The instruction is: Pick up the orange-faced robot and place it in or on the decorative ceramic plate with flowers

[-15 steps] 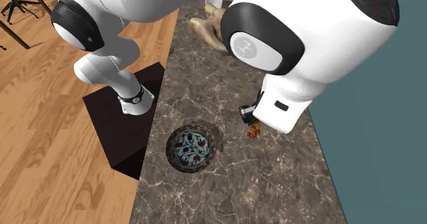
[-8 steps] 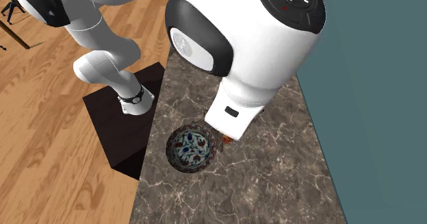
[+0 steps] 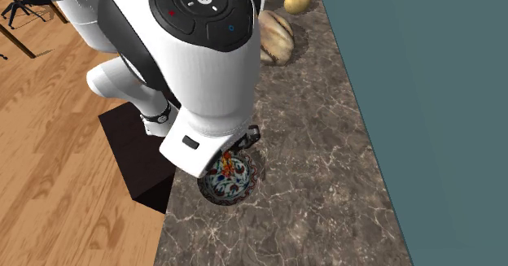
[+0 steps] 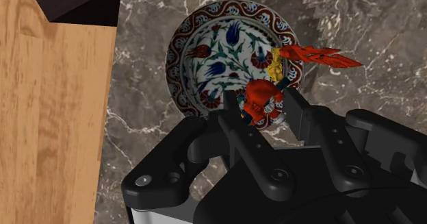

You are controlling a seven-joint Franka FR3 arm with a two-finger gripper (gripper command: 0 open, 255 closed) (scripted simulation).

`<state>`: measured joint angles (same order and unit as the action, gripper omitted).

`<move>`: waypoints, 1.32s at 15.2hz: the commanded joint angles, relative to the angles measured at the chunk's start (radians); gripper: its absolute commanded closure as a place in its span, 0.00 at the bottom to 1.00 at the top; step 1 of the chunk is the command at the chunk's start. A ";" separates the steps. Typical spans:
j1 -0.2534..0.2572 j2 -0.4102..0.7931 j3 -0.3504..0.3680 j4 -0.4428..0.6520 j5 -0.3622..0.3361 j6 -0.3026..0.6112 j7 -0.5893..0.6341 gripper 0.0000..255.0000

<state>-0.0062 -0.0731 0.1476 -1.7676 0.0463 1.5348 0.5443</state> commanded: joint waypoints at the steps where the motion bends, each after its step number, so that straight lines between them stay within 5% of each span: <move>1: -0.009 -0.039 -0.012 -0.052 0.002 0.012 -0.023 1.00; 14: -0.008 -0.036 -0.010 -0.226 0.002 0.189 -0.028 1.00; 20: -0.008 -0.036 -0.010 -0.226 0.002 0.189 -0.028 1.00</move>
<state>-0.0140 -0.1095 0.1379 -1.9932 0.0487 1.7228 0.5158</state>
